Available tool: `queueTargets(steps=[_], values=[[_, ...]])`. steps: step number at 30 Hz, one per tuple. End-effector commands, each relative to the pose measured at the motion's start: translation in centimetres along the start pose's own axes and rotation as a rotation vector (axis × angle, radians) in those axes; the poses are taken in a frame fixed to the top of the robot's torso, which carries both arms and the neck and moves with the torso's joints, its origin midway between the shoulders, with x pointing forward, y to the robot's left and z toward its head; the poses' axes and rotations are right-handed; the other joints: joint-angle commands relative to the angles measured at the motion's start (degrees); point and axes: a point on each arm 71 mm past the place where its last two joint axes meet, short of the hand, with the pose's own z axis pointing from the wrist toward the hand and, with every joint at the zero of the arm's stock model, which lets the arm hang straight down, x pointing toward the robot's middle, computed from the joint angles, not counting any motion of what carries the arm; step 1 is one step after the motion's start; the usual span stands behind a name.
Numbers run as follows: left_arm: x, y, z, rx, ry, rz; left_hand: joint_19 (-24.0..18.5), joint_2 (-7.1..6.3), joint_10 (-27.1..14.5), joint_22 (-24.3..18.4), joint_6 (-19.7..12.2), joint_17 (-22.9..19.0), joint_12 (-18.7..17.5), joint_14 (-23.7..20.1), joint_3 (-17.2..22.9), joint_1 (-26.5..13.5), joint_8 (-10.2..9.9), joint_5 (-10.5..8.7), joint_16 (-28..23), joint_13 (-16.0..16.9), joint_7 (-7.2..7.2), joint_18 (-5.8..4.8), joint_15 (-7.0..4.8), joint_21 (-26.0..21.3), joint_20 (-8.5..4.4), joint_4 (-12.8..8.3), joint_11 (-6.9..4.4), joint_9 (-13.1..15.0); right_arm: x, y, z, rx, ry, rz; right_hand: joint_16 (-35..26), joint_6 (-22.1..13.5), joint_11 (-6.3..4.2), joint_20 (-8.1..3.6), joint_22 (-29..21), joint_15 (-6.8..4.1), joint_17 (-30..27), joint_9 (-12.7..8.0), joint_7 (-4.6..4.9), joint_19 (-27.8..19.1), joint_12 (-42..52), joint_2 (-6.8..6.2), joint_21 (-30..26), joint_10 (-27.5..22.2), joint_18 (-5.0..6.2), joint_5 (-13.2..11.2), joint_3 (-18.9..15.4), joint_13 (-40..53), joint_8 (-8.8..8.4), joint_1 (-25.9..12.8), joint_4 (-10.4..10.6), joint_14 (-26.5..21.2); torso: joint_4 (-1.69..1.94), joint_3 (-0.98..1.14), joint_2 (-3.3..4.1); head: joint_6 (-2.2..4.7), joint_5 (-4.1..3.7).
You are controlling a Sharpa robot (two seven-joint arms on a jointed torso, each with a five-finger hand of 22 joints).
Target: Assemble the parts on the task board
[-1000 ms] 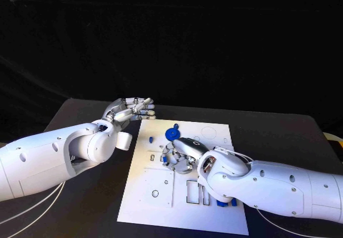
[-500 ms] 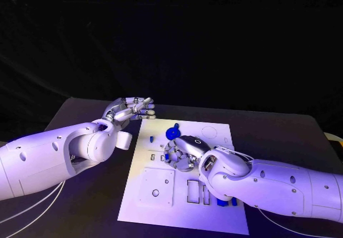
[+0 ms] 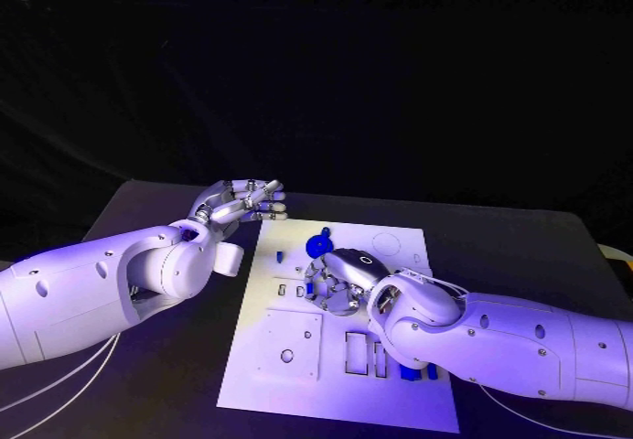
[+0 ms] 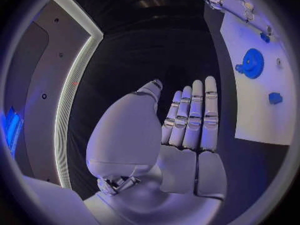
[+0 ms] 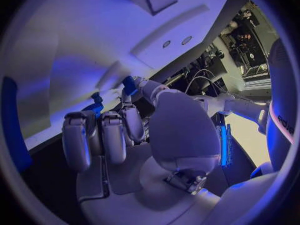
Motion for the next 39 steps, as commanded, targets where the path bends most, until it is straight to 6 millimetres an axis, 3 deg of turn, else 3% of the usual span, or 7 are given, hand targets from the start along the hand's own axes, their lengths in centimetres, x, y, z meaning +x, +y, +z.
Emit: queueTargets(steps=[1, 10, 20, 31, 39], values=[[0.21, -0.07, 0.00, 0.004, 0.021, -0.006, -0.1, 0.00, -0.3, 0.0, 0.0, 0.0, -0.2, -0.4, 0.3, 0.4, -0.2, -0.14, -0.2, 0.0, 0.22, 0.66, -0.01, -0.1, 0.24, 0.1, -0.03, 0.0, 0.55, -0.34, -0.11, 0.021, 0.039, -0.018, -0.2, 0.4, -0.19, -0.36, 12.9, -0.31, 10.6, -0.1, 0.13, 4.0, -0.3, -0.84, 0.3, 0.2, -0.87, 0.5, -0.4, 0.9, 0.34, -0.1, 0.0, 5.1, -0.02, -0.02, 0.00, -0.08, -0.01], [0.21, -0.07, -0.04, 0.002, 0.023, -0.006, -0.2, -0.02, -0.3, -0.1, 0.0, 0.1, -0.2, -0.4, 0.3, 0.3, -0.2, -0.14, -0.2, 0.0, 0.22, 0.66, 0.00, -0.1, 0.26, 0.1, -0.02, 0.0, 0.46, -0.29, -0.08, 0.028, 0.022, -0.019, -0.2, -0.2, -0.02, -0.26, 12.9, -0.18, 10.6, -0.3, 0.31, 4.0, -0.7, -2.18, 0.3, -0.2, -0.86, -0.8, -1.6, 0.5, 0.31, -1.4, 0.5, 5.1, -0.01, -0.05, -0.01, 0.04, -0.24], [0.14, -0.06, -0.05, 0.001, 0.021, -0.005, -0.2, -0.02, -0.4, -0.1, 0.0, 0.1, -0.2, -0.4, 0.3, 0.3, -0.2, -0.14, -0.3, 0.0, 0.22, 0.66, 0.01, -0.1, 0.26, 0.1, -0.02, 0.0, 0.40, -0.17, -0.03, 0.026, 0.011, -0.016, -0.3, -0.8, 0.14, -0.16, 12.7, -0.05, 10.3, -0.5, 0.50, 3.8, -1.2, -2.59, 0.0, -0.6, -0.78, -2.1, -2.3, -0.1, 0.11, -1.8, 0.9, 5.1, 0.04, -0.04, -0.04, 0.07, -0.32], [0.07, -0.05, -0.09, -0.003, 0.023, -0.005, -0.2, -0.02, -0.4, -0.1, 0.0, 0.1, -0.2, -0.4, 0.3, 0.3, -0.2, -0.14, -0.3, 0.0, 0.22, 0.66, 0.01, -0.1, 0.26, 0.1, -0.02, 0.0, 0.30, 0.04, -0.05, 0.004, -0.004, -0.011, -0.7, -5.1, 1.42, 0.75, 11.9, 1.02, 9.5, -2.2, 1.91, 3.0, -2.9, -4.14, -1.1, -2.6, -0.46, -0.4, -4.4, -1.9, -2.41, -2.0, 1.5, 4.8, 0.01, -0.01, 0.02, 0.29, -0.25], [0.03, -0.03, -0.11, -0.007, 0.025, -0.003, -0.2, -0.03, -0.4, -0.1, -0.1, 0.2, -0.3, -0.4, 0.3, 0.3, -0.3, -0.15, -0.3, 0.0, 0.24, 0.66, 0.02, -0.1, 0.28, 0.1, 0.01, 0.0, 0.13, 0.11, -0.12, -0.012, -0.023, -0.004, -0.9, -6.3, 1.75, 1.09, 11.3, 1.33, 8.8, -2.9, 2.24, 2.5, -4.0, -4.34, -1.8, -3.9, -0.26, -1.8, -6.8, -3.1, -3.17, -2.2, 2.5, 4.7, -0.04, -0.01, -0.03, 0.33, -0.23]])
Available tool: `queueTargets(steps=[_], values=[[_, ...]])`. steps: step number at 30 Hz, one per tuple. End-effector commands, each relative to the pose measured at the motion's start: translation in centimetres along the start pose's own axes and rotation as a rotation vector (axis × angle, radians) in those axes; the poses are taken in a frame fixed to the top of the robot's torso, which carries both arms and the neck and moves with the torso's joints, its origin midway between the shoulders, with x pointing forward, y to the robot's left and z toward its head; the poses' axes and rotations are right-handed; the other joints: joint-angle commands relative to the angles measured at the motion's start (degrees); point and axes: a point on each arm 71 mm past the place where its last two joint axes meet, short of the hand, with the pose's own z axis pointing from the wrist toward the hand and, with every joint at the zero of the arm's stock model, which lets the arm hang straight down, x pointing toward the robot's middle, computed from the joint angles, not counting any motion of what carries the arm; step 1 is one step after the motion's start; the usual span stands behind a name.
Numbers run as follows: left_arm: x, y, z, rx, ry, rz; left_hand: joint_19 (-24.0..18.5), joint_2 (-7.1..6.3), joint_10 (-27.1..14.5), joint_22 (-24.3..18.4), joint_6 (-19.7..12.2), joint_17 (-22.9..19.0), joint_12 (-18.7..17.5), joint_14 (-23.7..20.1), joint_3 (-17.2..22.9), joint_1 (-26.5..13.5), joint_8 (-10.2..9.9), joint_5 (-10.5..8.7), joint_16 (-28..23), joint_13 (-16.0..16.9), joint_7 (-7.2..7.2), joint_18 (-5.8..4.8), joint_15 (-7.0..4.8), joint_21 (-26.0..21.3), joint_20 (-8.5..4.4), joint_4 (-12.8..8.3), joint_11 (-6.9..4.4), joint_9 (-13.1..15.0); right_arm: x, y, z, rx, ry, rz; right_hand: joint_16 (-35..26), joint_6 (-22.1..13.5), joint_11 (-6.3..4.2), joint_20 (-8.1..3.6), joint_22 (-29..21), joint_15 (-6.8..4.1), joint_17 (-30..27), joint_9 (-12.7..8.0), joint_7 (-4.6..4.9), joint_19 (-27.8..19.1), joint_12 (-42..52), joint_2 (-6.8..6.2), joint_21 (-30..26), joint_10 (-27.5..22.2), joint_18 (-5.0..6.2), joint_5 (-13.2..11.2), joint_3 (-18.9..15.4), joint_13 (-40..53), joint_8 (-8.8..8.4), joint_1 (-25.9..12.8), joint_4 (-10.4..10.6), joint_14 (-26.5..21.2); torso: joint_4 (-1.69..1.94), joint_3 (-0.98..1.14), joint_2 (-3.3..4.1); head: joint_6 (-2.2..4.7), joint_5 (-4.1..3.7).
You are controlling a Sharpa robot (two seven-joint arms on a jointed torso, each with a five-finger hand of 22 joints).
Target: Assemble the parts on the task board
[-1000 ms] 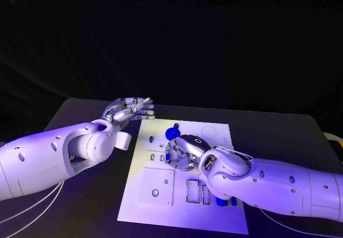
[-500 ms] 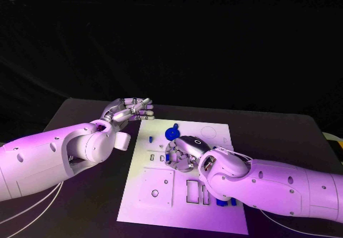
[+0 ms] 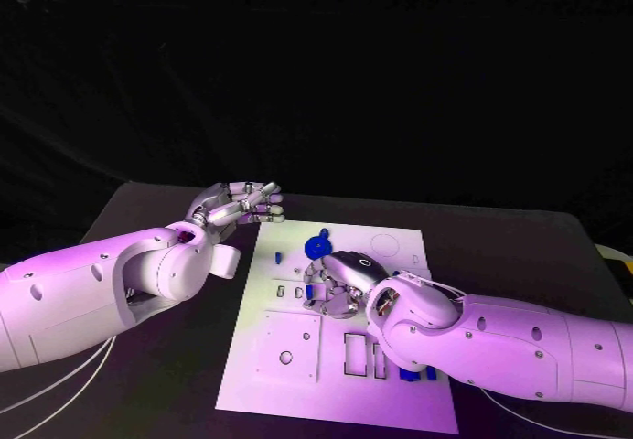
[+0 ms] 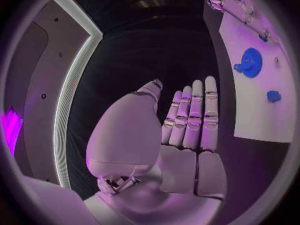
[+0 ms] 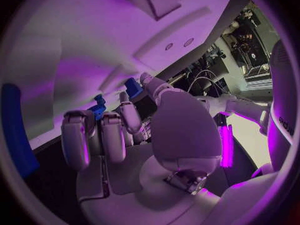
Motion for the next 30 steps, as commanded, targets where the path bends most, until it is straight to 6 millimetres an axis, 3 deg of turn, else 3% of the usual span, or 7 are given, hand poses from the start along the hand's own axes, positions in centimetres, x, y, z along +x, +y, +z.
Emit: queueTargets(steps=[1, 12, 16, 20, 21, 25, 30], values=[[0.3, -0.1, 0.0, 0.001, 0.025, -0.003, -0.2, -0.04, -0.4, -0.1, -0.1, 0.1, -0.3, -0.4, 0.3, 0.3, -0.3, -0.15, -0.3, 0.0, 0.24, 0.67, 0.03, -0.1, 0.28, 0.1, 0.01, 0.0, -0.2, 0.2, -0.1, -0.030, -0.024, -0.001, -0.3, -0.5, 0.04, 0.28, 11.3, 0.52, 8.8, -0.2, 0.04, 2.5, -0.3, -0.31, -0.3, -0.3, -0.28, -0.4, -0.6, -0.1, -0.32, 0.1, 0.1, 4.7, -0.01, 0.02, -0.02, 0.05, 0.05], [0.8, -0.2, 0.0, 0.051, 0.127, 0.273, 3.6, 0.51, 5.3, 1.2, 1.8, 3.5, 2.0, 5.6, -0.2, -2.5, 0.4, -0.36, 3.3, 1.1, -1.17, 0.85, -2.09, 2.9, -1.43, 0.2, -1.91, 0.4, -2.9, -0.8, -1.7, -0.124, -0.167, 0.110, -0.6, -0.5, 0.26, 0.55, 10.6, 0.75, 8.2, -0.6, 0.26, 1.8, 0.5, 0.76, -1.4, 0.2, 0.02, 0.3, -2.4, 0.6, -0.57, 2.4, 0.2, 4.5, 0.12, 0.00, -0.14, 0.00, 0.22], [1.2, 0.2, 0.1, 0.014, 0.192, 0.420, 9.7, 0.29, 10.4, 4.3, 4.6, 10.2, 4.7, 14.3, -1.1, -5.2, 1.5, -0.37, 12.5, 2.9, -2.80, 0.79, -4.98, 9.0, -4.30, 0.3, -4.07, 1.4, -5.5, -2.1, -2.9, -0.135, -0.232, 0.235, -0.6, 1.2, -0.11, 0.33, 10.2, 0.45, 8.1, -0.2, -0.14, 1.5, 0.4, 1.78, -1.9, 0.0, 0.16, 1.4, -2.1, 0.4, 0.90, 3.3, 0.3, 4.5, -0.08, 0.02, -0.25, 0.17, 0.34], [1.8, 1.5, 0.0, -0.126, 0.301, 0.559, 11.8, 1.32, 13.5, 10.1, 4.1, 26.0, 11.9, 18.2, -2.7, -9.8, 1.9, -0.16, 30.8, 9.2, -3.65, 0.49, -6.58, 18.5, -6.44, 0.2, -5.46, 3.0, -7.5, -3.5, -4.2, -0.103, -0.272, 0.343, -0.6, 1.7, -0.34, 0.13, 10.2, 0.24, 8.1, 0.3, -0.39, 1.5, 0.5, 2.26, -2.0, 0.0, 0.17, 3.2, -2.2, 0.4, 2.18, 2.9, 1.0, 4.5, -0.36, 0.11, -0.52, 0.11, 0.61], [1.9, 1.8, 0.0, -0.161, 0.326, 0.599, 11.0, 2.23, 11.3, 15.7, 2.9, 35.0, 17.0, 19.2, -3.7, -12.1, 2.9, -0.45, 40.1, 14.3, -3.67, 0.11, -6.67, 24.7, -6.66, 0.1, -5.59, 4.3, -8.1, -3.9, -4.5, -0.090, -0.281, 0.366, -0.7, 1.6, -0.40, 0.06, 10.2, 0.17, 8.0, 0.4, -0.43, 1.4, 0.4, 2.34, -2.1, 0.0, 0.19, 4.1, -2.1, 0.3, 2.53, 3.0, 1.1, 4.5, -0.40, 0.16, -0.63, 0.04, 0.65], [2.3, 2.9, -0.1, -0.296, 0.386, 0.740, 14.0, 2.78, 5.0, 38.2, 0.6, 51.6, 30.8, 23.5, -5.4, -12.7, 8.4, -0.39, 57.2, 26.2, -4.06, -2.15, -6.79, 43.3, -6.87, 0.3, -5.95, 8.5, -10.4, -5.7, -5.8, -0.031, -0.324, 0.427, -0.7, 1.3, -0.38, 0.04, 10.0, 0.17, 8.0, 0.5, -0.40, 1.3, 0.2, 2.33, -2.2, -0.2, 0.23, 4.5, -2.2, 0.1, 2.63, 2.8, 1.3, 4.5, -0.46, 0.46, -1.10, -0.20, 0.79], [2.4, 3.6, 0.2, -0.441, 0.394, 0.861, 18.0, 4.41, 4.2, 55.8, -1.8, 61.7, 50.6, 26.9, -8.1, -15.4, 20.9, -0.41, 67.3, 42.1, -5.84, -4.40, -8.06, 55.8, -7.50, 0.5, -7.37, 17.0, -12.7, -8.0, -7.1, 0.035, -0.368, 0.451, -0.8, 1.1, -0.35, 0.03, 9.9, 0.19, 7.8, 0.5, -0.37, 1.2, 0.1, 2.34, -2.4, -0.4, 0.27, 4.6, -2.4, 0.0, 2.76, 2.5, 1.5, 4.4, -0.34, 0.80, -1.66, -0.57, 0.94]])
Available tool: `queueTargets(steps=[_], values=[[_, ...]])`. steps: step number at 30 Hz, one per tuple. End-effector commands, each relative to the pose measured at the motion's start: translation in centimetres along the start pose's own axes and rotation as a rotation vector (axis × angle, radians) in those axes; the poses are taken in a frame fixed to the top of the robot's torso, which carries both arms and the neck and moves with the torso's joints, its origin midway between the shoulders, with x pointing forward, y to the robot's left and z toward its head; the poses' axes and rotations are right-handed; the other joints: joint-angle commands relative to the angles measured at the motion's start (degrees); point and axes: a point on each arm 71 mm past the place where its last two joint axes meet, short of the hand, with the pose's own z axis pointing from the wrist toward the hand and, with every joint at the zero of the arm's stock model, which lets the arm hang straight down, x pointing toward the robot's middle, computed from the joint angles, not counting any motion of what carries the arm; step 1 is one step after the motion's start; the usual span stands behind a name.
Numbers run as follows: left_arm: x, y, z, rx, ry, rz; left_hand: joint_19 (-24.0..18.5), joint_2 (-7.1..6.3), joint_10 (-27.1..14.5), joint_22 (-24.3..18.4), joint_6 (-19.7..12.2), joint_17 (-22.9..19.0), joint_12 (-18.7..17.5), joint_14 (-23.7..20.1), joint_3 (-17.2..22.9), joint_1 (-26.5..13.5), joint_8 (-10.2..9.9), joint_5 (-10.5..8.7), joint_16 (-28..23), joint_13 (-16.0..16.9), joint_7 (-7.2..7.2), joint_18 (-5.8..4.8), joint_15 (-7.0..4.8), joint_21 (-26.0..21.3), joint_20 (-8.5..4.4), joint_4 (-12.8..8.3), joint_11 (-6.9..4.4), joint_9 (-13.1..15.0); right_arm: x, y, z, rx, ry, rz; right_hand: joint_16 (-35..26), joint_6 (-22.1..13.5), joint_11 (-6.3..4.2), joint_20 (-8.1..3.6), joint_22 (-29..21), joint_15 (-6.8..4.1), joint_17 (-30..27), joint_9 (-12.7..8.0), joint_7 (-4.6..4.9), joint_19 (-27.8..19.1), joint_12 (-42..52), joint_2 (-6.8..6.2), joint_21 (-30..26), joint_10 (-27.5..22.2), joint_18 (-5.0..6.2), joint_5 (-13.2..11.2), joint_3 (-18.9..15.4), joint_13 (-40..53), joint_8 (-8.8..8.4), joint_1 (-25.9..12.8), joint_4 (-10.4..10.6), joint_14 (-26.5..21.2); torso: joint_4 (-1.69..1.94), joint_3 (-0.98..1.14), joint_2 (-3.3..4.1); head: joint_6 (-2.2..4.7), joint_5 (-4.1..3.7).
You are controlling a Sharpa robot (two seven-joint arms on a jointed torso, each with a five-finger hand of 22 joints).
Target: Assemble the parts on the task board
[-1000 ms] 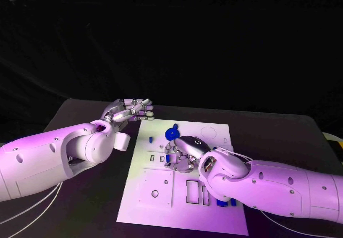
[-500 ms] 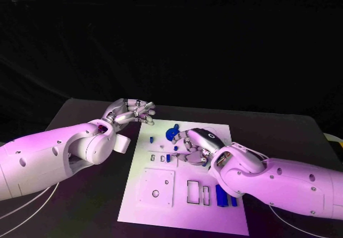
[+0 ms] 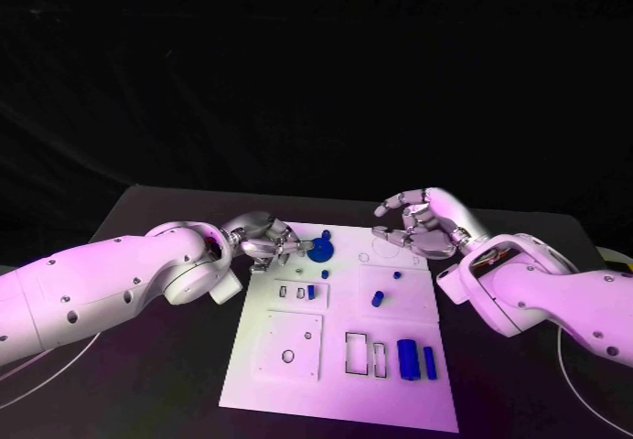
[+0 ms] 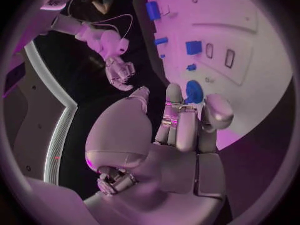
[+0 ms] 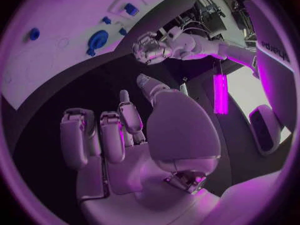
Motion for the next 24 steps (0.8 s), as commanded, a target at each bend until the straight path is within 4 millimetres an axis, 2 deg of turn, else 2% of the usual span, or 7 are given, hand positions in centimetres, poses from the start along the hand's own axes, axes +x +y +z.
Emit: queueTargets(steps=[1, 4, 6, 8, 11, 15, 24], values=[[0.4, 1.0, 0.3, -0.220, 0.098, 0.195, 1.4, 0.66, 1.8, 5.0, -1.0, 7.4, 7.4, 3.5, -1.0, -1.2, 4.7, -0.25, 2.5, 6.6, -0.78, -0.99, -0.81, 3.2, -0.28, 0.0, -0.56, 3.1, -1.3, -0.7, -0.1, 0.047, -0.045, 0.098, -0.4, -0.2, -0.14, 0.03, 9.9, -0.22, 7.7, 0.1, 0.06, 1.2, -0.3, 0.39, -0.2, -0.2, 0.28, 0.4, 0.1, -0.2, 0.32, -0.4, 0.3, 4.4, 0.05, 0.33, -0.58, -0.36, 0.09], [0.2, 0.7, 0.7, -0.290, 0.118, 0.260, 2.5, 1.31, 3.8, 8.2, -1.7, 9.1, 12.3, 4.1, -1.8, -1.6, 8.3, -0.34, 3.9, 11.3, -1.46, -1.48, -1.30, 5.1, -0.68, 0.0, -1.16, 5.7, -2.6, -1.7, -0.1, 0.087, -0.064, 0.095, -0.5, -0.4, -0.12, 0.03, 9.7, -0.22, 7.4, 0.1, 0.06, 1.0, -0.4, 0.32, -0.5, -0.3, 0.36, 0.4, -0.1, -0.3, 0.44, -0.6, 0.5, 4.3, 0.10, 0.41, -0.80, -0.69, 0.22], [0.2, 0.5, 1.0, -0.323, 0.132, 0.305, 2.5, 1.33, 3.9, 8.5, -1.9, 9.2, 12.8, 4.2, -2.0, -1.4, 8.9, -0.37, 4.0, 11.8, -1.57, -1.53, -1.38, 5.4, -0.75, 0.0, -1.26, 6.2, -3.1, -2.3, 0.1, 0.108, -0.074, 0.094, -0.3, -0.6, -0.10, 0.03, 10.0, -0.20, 7.9, 0.2, 0.09, 1.2, -0.3, 0.28, -0.2, -0.2, 0.27, 0.4, -0.2, -0.2, 0.51, -0.8, 0.7, 4.5, -0.08, 0.55, -0.94, -0.76, 0.39], [0.2, 0.2, 1.3, -0.345, 0.145, 0.344, 2.6, 1.22, 3.9, 8.8, -2.0, 9.3, 13.0, 4.2, -2.1, -1.4, 9.2, -0.49, 4.1, 11.9, -1.60, -1.57, -1.41, 5.5, -0.77, 0.0, -1.29, 6.3, -3.4, -2.8, 0.2, 0.125, -0.082, 0.095, -0.3, -0.7, -0.10, 0.03, 10.0, -0.20, 8.0, 0.2, 0.09, 1.2, -0.3, 0.28, -0.2, -0.2, 0.27, 0.4, -0.2, -0.1, 0.52, -0.9, 0.7, 4.5, -0.12, 0.68, -1.08, -0.91, 0.49], [0.4, -0.2, 1.8, -0.366, 0.164, 0.385, 3.1, 1.08, 4.3, 9.8, -2.2, 9.7, 13.7, 4.4, -2.4, -1.4, 9.6, -0.70, 4.5, 12.6, -1.64, -1.75, -1.45, 6.0, -0.82, 0.0, -1.34, 6.7, -3.6, -3.2, 0.4, 0.140, -0.089, 0.094, -0.3, -0.7, -0.10, 0.03, 9.9, -0.20, 8.0, 0.2, 0.09, 1.1, -0.3, 0.28, -0.4, -0.2, 0.31, 0.4, -0.3, -0.2, 0.53, -0.9, 0.8, 4.5, -0.10, 0.73, -1.21, -1.06, 0.47], [0.9, -0.9, 2.5, -0.377, 0.181, 0.423, 5.9, 1.52, 7.0, 15.2, -2.2, 12.1, 17.7, 5.2, -2.7, -0.6, 10.6, -0.63, 6.4, 16.9, -2.05, -2.74, -1.79, 8.5, -1.08, 0.0, -1.73, 7.5, -4.0, -3.9, 0.6, 0.161, -0.099, 0.085, -0.3, -0.7, -0.10, 0.03, 9.8, -0.20, 7.9, 0.2, 0.09, 1.1, -0.4, 0.30, -0.5, -0.3, 0.34, 0.4, -0.3, -0.2, 0.54, -0.9, 0.8, 4.4, 0.07, 0.64, -1.23, -1.20, 0.41], [1.8, -2.3, 3.8, -0.377, 0.205, 0.463, 6.7, 1.37, 8.4, 17.0, -2.0, 13.1, 19.8, 5.5, -3.8, -1.6, 11.3, -0.64, 7.3, 19.3, -2.29, -3.04, -1.96, 9.4, -1.25, 0.0, -1.94, 8.1, -4.3, -4.7, 0.9, 0.191, -0.100, 0.069, -0.4, -0.8, -0.09, 0.04, 9.6, -0.19, 7.8, 0.2, 0.09, 0.9, -0.4, 0.30, -0.7, -0.4, 0.40, 0.5, -0.4, -0.3, 0.63, -1.0, 0.9, 4.4, -0.15, 0.67, -1.10, -1.25, 0.79]])
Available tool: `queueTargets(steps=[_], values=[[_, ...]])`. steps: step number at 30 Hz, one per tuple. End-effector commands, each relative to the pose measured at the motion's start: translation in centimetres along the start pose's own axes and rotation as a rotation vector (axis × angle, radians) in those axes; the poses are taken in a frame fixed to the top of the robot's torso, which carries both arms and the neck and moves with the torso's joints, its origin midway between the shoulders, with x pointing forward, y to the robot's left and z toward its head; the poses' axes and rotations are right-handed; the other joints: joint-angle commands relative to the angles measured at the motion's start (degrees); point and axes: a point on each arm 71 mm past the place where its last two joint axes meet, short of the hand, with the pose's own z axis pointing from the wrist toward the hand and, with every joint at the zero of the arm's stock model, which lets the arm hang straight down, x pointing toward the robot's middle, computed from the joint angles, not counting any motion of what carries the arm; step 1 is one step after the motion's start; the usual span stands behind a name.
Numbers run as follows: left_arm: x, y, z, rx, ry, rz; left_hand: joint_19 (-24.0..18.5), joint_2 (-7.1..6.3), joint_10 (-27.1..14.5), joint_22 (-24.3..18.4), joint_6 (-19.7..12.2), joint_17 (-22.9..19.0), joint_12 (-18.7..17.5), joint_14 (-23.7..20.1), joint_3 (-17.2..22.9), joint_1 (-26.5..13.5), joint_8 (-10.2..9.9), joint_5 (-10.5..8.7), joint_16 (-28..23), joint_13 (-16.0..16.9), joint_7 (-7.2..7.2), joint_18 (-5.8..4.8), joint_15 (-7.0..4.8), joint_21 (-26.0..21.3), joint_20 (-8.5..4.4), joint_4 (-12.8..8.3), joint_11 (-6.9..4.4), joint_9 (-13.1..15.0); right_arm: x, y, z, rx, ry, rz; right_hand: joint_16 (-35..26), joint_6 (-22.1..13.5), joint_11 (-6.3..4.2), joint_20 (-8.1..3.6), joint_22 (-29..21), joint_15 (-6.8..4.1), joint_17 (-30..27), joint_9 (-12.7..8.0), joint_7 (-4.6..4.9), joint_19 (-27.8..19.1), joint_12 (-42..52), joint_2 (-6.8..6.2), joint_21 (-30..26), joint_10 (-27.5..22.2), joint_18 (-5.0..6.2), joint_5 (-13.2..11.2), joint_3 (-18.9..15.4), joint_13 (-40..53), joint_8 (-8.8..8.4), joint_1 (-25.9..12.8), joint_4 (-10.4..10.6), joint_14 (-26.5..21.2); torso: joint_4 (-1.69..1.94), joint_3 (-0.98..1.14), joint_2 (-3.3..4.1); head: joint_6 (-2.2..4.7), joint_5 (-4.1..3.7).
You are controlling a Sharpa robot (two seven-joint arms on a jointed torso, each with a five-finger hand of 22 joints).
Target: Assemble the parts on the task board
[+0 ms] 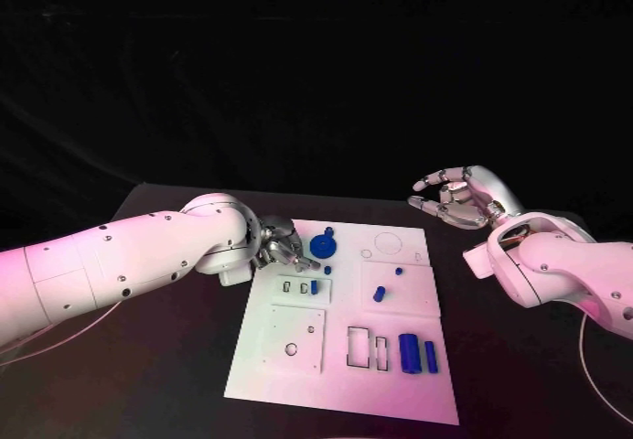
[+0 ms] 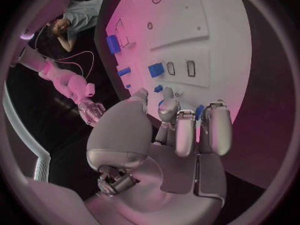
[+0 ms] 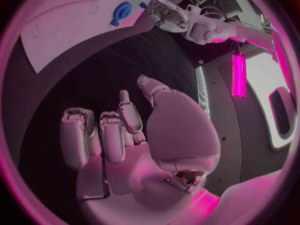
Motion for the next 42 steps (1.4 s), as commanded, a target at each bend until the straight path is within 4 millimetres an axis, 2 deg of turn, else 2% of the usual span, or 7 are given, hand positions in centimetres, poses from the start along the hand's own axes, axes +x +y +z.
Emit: queueTargets(steps=[1, 2, 11, 20, 30, 35, 42], values=[[0.0, -0.5, 0.3, -0.038, 0.033, 0.060, 0.6, 0.02, 0.7, 0.7, 0.1, 13.2, 0.8, 5.5, -0.6, -0.8, 0.2, -0.30, 0.5, 0.8, -0.38, -1.25, -0.33, 0.5, -0.11, 0.0, 0.04, 0.0, 0.2, -0.3, 0.1, 0.023, 0.021, 0.001, -0.1, -0.4, -0.09, 0.04, 9.6, -0.19, 7.8, 0.1, 0.10, 0.9, -0.2, -0.16, -0.4, -0.4, 0.39, 0.3, 0.0, -0.1, 0.40, -0.6, 0.3, 4.4, -0.09, -0.01, 0.10, 0.17, 0.01], [0.0, -0.7, 0.4, -0.039, 0.038, 0.067, 0.7, 0.05, 0.7, 0.8, 0.1, 13.2, 0.8, 5.5, -0.7, -0.9, 0.1, -0.32, 0.6, 0.8, -0.38, -1.27, -0.33, 0.5, -0.12, 0.0, 0.04, 0.0, 0.2, -0.4, 0.2, 0.025, 0.022, -0.002, -0.2, -0.6, -0.10, 0.05, 9.5, -0.19, 7.6, 0.2, 0.07, 0.8, -0.4, -0.05, -0.6, -0.6, 0.45, -0.5, -0.4, -0.3, 0.76, -1.0, 0.9, 4.4, -0.07, -0.02, 0.11, 0.19, -0.02], [0.3, -2.2, 1.0, -0.038, 0.078, 0.113, 0.8, 0.40, 0.9, 1.2, 0.2, 13.4, 1.2, 5.6, -1.1, -1.6, -0.1, -0.36, 0.8, 1.2, -0.39, -1.34, -0.33, 0.7, -0.14, 0.0, 0.04, 0.0, 0.2, -0.6, 0.3, 0.036, 0.028, -0.013, -0.2, -0.6, -0.10, 0.05, 9.5, -0.19, 7.5, 0.2, 0.07, 0.7, -0.4, -0.05, -0.7, -0.6, 0.47, -0.5, -0.4, -0.3, 0.77, -1.0, 0.9, 4.3, -0.18, 0.06, 0.14, -0.19, 0.28], [0.5, -2.4, 1.2, -0.047, 0.108, 0.148, 0.9, 0.89, 0.8, 1.4, 0.1, 13.6, 1.3, 5.6, -1.1, -1.7, -0.4, -0.16, 0.8, 1.2, -0.37, -1.37, -0.32, 0.8, -0.14, -0.1, 0.05, -0.1, 0.4, -0.6, 0.2, 0.040, 0.035, -0.014, -0.3, -0.7, -0.10, 0.05, 9.4, -0.19, 7.5, 0.3, 0.07, 0.6, -0.5, -0.03, -0.8, -0.7, 0.51, -0.6, -0.4, -0.5, 0.80, -1.0, 0.9, 4.3, -0.02, -0.01, 0.12, -0.49, 0.13], [0.8, -2.4, 1.4, -0.051, 0.134, 0.160, 0.9, 1.01, 0.8, 1.4, 0.1, 13.7, 1.4, 5.7, -1.3, -2.0, -0.6, -0.18, 0.9, 1.3, -0.32, -1.38, -0.30, 0.9, -0.13, 0.0, 0.09, -0.1, 0.6, -0.7, 0.2, 0.042, 0.040, -0.015, -0.4, -0.8, -0.09, 0.05, 9.2, -0.18, 7.2, 0.3, 0.09, 0.5, -0.7, 0.02, -1.0, -0.9, 0.57, -0.6, -0.4, -0.7, 0.81, -1.1, 1.0, 4.3, -0.14, 0.08, 0.26, -0.40, 0.46], [0.9, -2.4, 1.5, -0.054, 0.140, 0.160, 1.0, 1.10, 0.8, 1.6, 0.2, 13.7, 1.4, 5.7, -1.4, -2.1, -0.6, -0.17, 0.9, 1.3, -0.32, -1.41, -0.29, 0.9, -0.12, 0.0, 0.09, -0.1, 0.7, -0.8, 0.2, 0.044, 0.043, -0.015, -0.4, -0.8, -0.09, 0.05, 9.2, -0.18, 7.2, 0.3, 0.09, 0.5, -0.7, 0.03, -1.0, -0.9, 0.57, -0.6, -0.4, -0.7, 0.81, -1.0, 1.0, 4.3, -0.05, 0.03, 0.17, -0.69, 0.27], [1.1, -2.5, 1.5, -0.049, 0.156, 0.151, 0.9, 1.39, 0.8, 1.7, 0.4, 13.7, 1.5, 5.7, -1.4, -1.9, -0.6, 0.05, 1.0, 1.4, -0.39, -1.42, -0.29, 1.0, -0.08, -0.1, 0.06, 0.0, 0.8, -0.8, 0.2, 0.046, 0.046, -0.015, -0.4, -0.9, -0.09, 0.05, 9.0, -0.18, 7.1, 0.3, 0.09, 0.3, -0.9, 0.10, -1.3, -1.1, 0.64, -0.7, -0.4, -0.9, 0.84, -1.0, 1.0, 4.2, -0.11, -0.01, 0.11, -0.86, 0.26]])
